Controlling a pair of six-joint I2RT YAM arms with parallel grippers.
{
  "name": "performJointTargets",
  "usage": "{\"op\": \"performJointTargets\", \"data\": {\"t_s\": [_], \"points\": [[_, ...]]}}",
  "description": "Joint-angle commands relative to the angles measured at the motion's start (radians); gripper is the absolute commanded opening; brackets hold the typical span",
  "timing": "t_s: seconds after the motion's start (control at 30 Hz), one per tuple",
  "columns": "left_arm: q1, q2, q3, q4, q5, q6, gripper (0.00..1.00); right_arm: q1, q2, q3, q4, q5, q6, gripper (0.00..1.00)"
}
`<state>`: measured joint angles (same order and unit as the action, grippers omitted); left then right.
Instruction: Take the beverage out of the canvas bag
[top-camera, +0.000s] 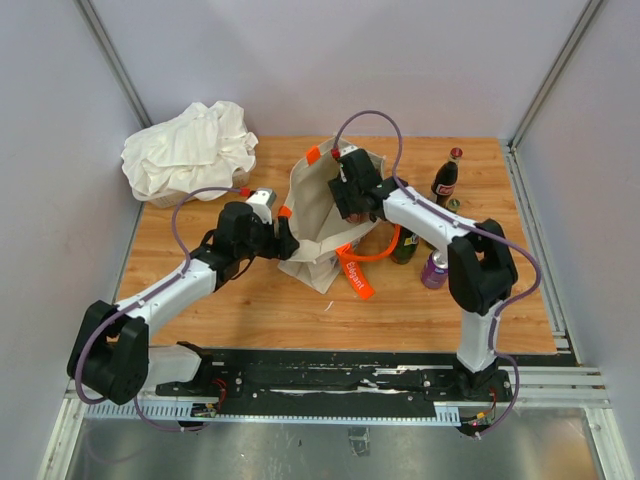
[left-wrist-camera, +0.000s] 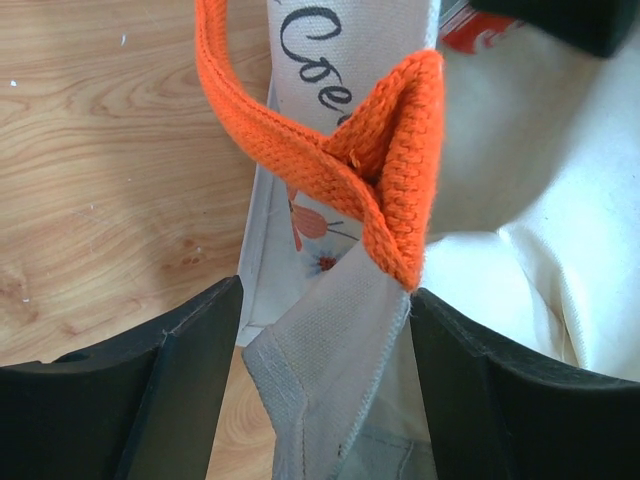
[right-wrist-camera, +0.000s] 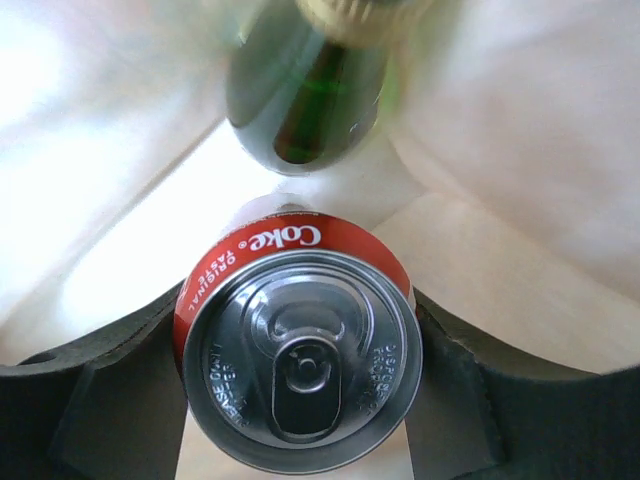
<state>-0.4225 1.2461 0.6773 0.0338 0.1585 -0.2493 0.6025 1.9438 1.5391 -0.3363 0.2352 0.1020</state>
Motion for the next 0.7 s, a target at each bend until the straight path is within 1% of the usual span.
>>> {"op": "performJointTargets", "data": {"t_s": [0.0,0.17,0.3,0.53,0.67], "points": [[-0.004,0.03,0.014,-0.014,-0.072,0.003,0.7,0.03,-0.22,0.027,0.076,-0.025,-0.06,0.01],[-0.005,0.041,0.023,-0.009,-0.094,-0.008,0.66,0.051,-0.333,0.041,0.076,-0.046,-0.085,0.01],[-0.004,0.047,0.037,-0.007,-0.107,-0.013,0.65,0.078,-0.402,0.061,0.036,-0.02,-0.099,0.01],[-0.004,0.044,0.054,-0.02,-0.137,-0.011,0.64,0.169,-0.521,0.095,-0.1,0.136,-0.12,0.01],[-0.004,0.043,0.066,-0.034,-0.168,-0.006,0.63,0.203,-0.616,0.045,-0.171,0.203,-0.096,0.01]]}}
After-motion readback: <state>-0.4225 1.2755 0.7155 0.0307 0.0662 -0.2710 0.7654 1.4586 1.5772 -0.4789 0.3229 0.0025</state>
